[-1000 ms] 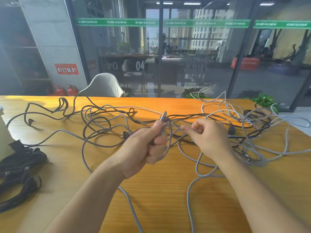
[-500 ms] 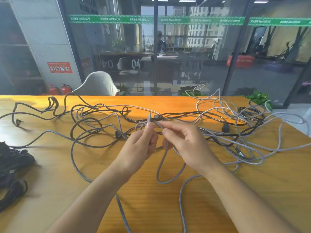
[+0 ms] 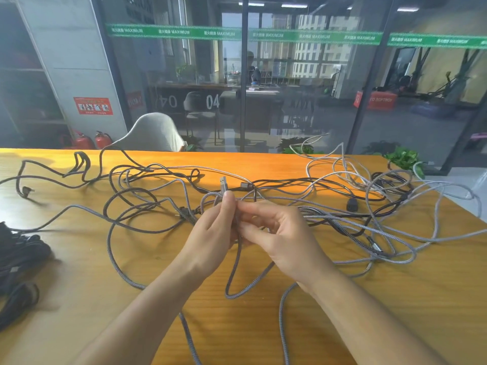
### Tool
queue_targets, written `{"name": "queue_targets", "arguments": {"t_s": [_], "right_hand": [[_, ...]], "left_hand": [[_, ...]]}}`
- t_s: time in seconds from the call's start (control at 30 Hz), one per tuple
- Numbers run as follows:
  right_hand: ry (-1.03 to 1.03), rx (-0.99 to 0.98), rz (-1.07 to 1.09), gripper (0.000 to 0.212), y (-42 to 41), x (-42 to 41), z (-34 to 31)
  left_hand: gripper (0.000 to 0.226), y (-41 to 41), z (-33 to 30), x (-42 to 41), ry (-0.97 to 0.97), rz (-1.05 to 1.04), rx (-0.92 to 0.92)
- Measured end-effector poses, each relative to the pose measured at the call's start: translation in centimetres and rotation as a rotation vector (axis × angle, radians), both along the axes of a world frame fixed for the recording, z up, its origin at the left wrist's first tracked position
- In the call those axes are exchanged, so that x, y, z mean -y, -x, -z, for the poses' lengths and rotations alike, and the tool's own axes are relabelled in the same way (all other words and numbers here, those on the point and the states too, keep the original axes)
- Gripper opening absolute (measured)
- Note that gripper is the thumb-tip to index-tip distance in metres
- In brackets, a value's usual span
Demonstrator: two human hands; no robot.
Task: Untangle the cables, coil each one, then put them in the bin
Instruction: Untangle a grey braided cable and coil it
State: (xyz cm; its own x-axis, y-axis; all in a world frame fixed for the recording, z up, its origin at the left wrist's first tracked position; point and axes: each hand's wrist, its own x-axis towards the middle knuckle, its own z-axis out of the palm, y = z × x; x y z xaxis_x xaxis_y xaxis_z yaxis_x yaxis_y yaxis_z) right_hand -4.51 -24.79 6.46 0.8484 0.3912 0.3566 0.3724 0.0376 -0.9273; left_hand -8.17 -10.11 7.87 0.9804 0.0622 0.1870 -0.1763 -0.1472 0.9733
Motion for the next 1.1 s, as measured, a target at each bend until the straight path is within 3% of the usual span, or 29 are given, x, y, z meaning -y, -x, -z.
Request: {"name": "queue_targets", "arguments": {"t_s": [0.1, 0.3, 0.47, 0.63, 0.7, 0.77, 0.9, 1.0, 1.1], "right_hand": [[0.012, 0.004, -0.023, 0.035, 0.0, 0.1, 0.0], [-0.115, -0.222, -0.187, 0.047, 0.6, 0.7, -1.3], [-0.086, -0.195, -0.242, 0.042, 0.8, -0.1, -1.1], [0.241, 0.117, 0.061, 0.022, 0.8, -0.6, 0.4], [0.346, 0.114, 0.086, 0.017, 0.7, -0.1, 0.2], [0.490, 0.108, 0.010, 0.012, 0.9, 0.4, -0.4], [0.765, 0.154, -0.278, 0.037, 1.9, 0.3, -1.0], [0.877, 0.122, -0.429, 0.037, 2.2, 0.2, -0.8], [0.924, 0.122, -0.429, 0.038, 1.7, 0.4, -0.5]], "left_hand": [[0.058, -0.2, 0.2, -0.2, -0.034, 0.004, 0.013], [0.057, -0.5, 0.6, -1.0, -0.053, 0.050, 0.050], [0.058, -0.6, 0.3, -1.1, -0.040, -0.031, 0.072], [0.052, -0.6, 0.6, -0.9, -0.093, -0.027, 0.102], [0.051, -0.9, 0.4, -1.8, -0.057, -0.103, 0.113], [0.047, -1.0, -0.2, -2.8, 0.044, -0.155, 0.119], [0.058, -0.9, -0.7, -3.4, 0.104, -0.162, 0.108], [0.045, -0.8, -0.8, -3.0, 0.254, -0.056, 0.075], [0.041, -0.8, -0.9, -2.8, 0.408, 0.089, 0.029]]}}
